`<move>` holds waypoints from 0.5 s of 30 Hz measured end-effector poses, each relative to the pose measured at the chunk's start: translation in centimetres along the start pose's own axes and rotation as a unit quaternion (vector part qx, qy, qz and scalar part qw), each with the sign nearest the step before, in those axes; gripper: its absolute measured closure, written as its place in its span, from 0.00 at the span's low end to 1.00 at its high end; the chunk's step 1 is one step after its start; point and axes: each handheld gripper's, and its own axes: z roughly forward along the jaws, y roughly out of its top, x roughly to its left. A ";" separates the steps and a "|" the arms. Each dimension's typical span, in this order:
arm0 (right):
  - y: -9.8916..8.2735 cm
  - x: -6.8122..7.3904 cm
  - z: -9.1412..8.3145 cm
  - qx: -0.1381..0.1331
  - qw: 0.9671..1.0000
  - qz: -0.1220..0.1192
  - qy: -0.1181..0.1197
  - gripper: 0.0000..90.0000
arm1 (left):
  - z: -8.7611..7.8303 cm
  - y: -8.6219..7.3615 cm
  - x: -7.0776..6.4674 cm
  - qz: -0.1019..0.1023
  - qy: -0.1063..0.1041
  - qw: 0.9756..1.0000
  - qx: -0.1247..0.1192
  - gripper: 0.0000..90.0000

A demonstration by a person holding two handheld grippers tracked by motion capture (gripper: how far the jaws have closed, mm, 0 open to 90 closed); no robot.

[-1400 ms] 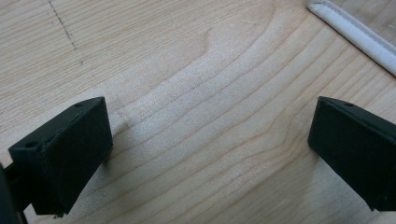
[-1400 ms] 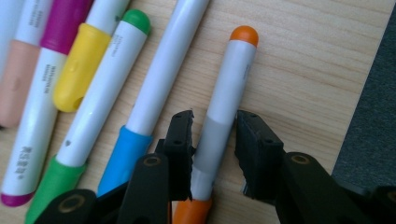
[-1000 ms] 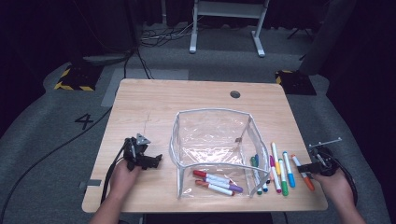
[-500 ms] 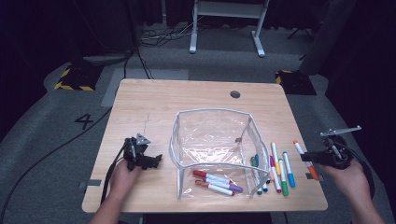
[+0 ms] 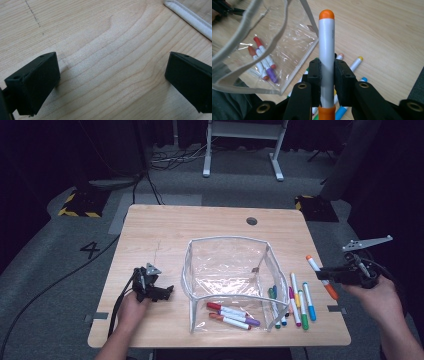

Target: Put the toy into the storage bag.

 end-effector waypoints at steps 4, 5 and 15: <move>1.7 1.4 -0.4 -0.005 1.000 -0.029 0.012 0.85 | 0.0 0.0 0.0 0.001 -0.001 1.000 0.000 0.00; 2.2 1.8 -0.4 -0.005 0.999 -0.037 0.014 0.85 | 0.0 0.0 0.0 0.000 -0.001 1.000 0.000 0.00; 7.2 6.4 1.8 0.012 0.990 -0.121 0.078 0.85 | 0.0 0.0 0.0 -0.007 0.003 1.000 -0.002 0.00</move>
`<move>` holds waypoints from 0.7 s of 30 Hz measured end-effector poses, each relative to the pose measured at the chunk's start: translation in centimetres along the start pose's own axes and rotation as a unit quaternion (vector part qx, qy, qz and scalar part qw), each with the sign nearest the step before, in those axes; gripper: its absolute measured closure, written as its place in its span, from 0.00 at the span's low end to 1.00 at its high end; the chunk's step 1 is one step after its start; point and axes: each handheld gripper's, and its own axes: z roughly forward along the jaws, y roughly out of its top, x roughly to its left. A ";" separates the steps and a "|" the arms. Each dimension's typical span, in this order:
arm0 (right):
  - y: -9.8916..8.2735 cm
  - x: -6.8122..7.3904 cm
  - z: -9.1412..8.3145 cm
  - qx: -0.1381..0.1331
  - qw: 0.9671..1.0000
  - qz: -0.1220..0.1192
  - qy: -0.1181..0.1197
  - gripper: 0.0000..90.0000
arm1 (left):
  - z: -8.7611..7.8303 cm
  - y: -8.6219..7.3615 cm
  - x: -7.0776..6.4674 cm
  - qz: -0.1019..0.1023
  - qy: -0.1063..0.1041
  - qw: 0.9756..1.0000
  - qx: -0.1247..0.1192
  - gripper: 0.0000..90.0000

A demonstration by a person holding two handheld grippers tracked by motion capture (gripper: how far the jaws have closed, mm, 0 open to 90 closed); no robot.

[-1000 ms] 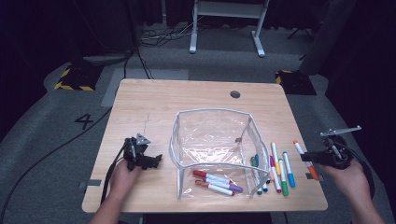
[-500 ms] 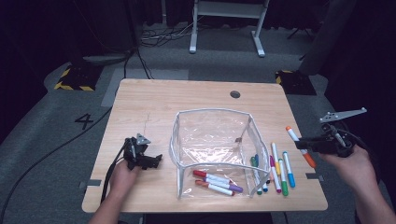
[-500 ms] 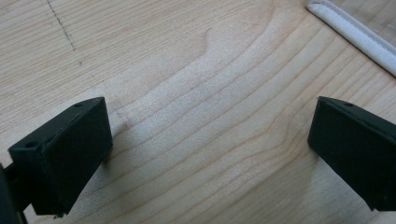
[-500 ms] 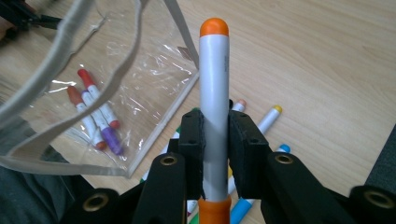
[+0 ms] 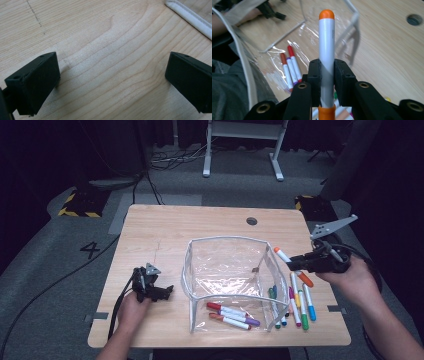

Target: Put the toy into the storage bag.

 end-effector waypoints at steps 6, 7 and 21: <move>2.7 1.6 1.6 0.008 0.999 -0.034 0.016 0.85 | 0.0 0.0 0.0 0.000 0.000 1.000 0.000 0.00; 3.2 1.9 1.9 0.009 0.999 -0.041 0.019 0.85 | 0.0 0.0 0.0 0.000 0.000 1.000 0.000 0.00; 7.1 4.5 5.5 0.050 0.994 -0.093 0.035 0.84 | 0.0 0.1 0.1 0.003 0.001 1.000 0.002 0.00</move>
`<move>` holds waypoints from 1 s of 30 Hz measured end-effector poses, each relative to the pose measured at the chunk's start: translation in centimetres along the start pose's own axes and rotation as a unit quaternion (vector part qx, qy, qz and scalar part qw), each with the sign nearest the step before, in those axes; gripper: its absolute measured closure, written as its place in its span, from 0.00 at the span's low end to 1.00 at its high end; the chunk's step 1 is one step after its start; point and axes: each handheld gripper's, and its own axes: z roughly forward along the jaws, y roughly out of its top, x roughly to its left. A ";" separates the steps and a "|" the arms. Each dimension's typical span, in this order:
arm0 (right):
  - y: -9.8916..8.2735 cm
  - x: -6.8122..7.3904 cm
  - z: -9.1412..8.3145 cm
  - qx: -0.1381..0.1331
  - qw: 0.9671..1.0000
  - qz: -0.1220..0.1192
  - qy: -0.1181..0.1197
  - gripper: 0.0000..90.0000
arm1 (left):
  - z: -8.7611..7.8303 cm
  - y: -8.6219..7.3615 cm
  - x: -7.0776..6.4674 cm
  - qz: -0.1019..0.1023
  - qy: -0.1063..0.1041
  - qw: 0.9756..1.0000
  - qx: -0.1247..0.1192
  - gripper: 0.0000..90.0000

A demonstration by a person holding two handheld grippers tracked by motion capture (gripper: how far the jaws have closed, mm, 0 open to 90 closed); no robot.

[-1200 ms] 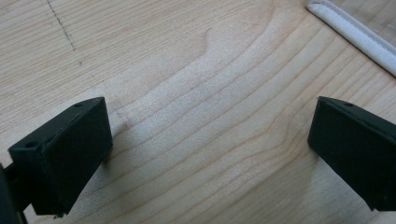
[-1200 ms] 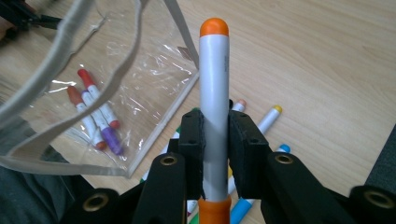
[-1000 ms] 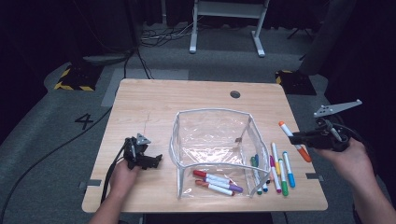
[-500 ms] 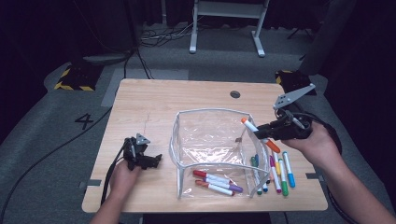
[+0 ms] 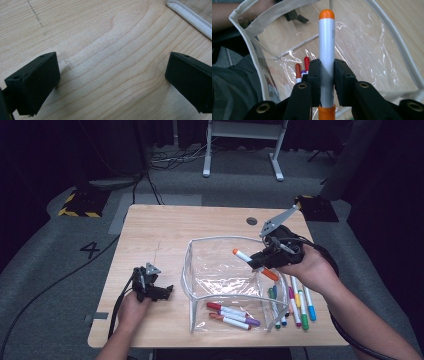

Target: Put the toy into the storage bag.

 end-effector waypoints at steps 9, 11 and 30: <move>1.3 0.7 3.5 0.037 0.999 -0.025 0.024 0.84 | 0.0 0.0 0.0 0.000 0.000 1.000 0.000 0.00; 1.4 0.9 4.3 0.048 0.998 -0.027 0.032 0.84 | 0.0 0.0 0.0 0.000 0.000 1.000 0.000 0.00; 0.9 2.3 10.2 0.133 0.987 -0.049 0.081 0.85 | 0.0 0.0 0.0 0.000 0.000 1.000 0.000 0.00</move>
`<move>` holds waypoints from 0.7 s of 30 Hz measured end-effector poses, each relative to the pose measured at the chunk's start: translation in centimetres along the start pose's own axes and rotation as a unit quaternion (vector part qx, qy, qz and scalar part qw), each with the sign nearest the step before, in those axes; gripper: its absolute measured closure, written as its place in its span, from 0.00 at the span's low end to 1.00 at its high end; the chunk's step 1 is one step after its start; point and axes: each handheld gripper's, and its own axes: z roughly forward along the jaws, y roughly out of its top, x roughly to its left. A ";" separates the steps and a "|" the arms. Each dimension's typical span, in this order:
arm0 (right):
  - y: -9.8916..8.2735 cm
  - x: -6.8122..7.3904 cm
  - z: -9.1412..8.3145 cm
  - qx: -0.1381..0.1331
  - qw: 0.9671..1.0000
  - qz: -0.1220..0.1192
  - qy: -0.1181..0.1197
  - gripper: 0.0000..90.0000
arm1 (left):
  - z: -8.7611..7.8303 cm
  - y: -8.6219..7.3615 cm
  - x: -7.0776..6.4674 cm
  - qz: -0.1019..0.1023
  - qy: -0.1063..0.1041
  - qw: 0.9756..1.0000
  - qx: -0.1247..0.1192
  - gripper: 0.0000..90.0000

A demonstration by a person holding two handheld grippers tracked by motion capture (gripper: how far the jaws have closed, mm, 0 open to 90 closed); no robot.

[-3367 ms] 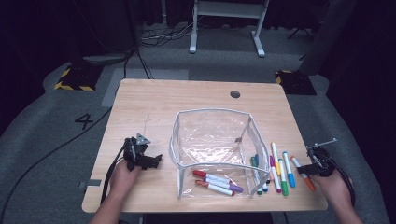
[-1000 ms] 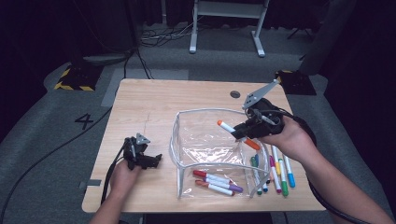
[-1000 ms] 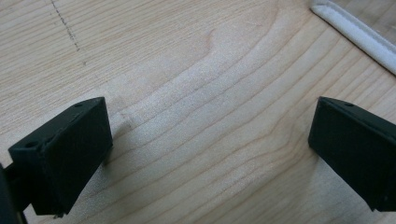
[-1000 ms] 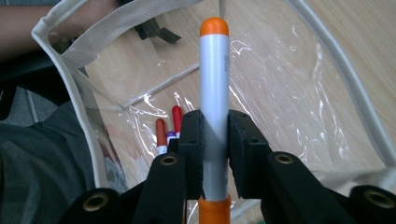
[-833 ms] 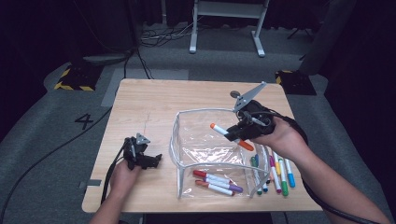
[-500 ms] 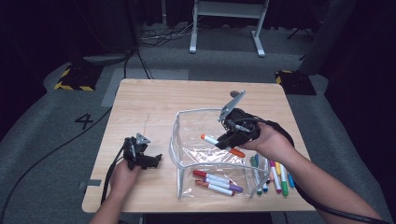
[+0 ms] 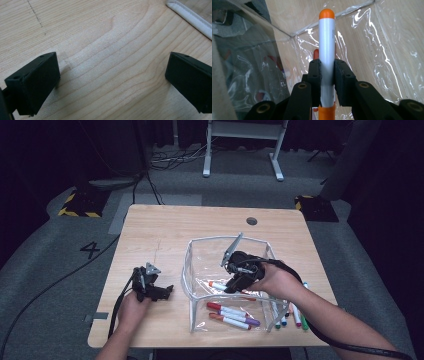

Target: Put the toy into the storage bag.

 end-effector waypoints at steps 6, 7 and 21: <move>0.1 0.2 1.2 0.026 1.000 -0.008 0.006 0.84 | 0.0 0.0 0.0 0.000 0.000 1.000 0.000 0.00; 0.1 0.3 1.4 0.029 0.999 -0.011 0.006 0.84 | 0.0 0.0 0.0 0.000 0.000 1.000 0.000 0.00; 0.4 -0.2 4.1 0.091 0.995 -0.028 0.026 0.84 | 0.0 0.0 0.0 -0.001 0.000 1.000 0.000 0.00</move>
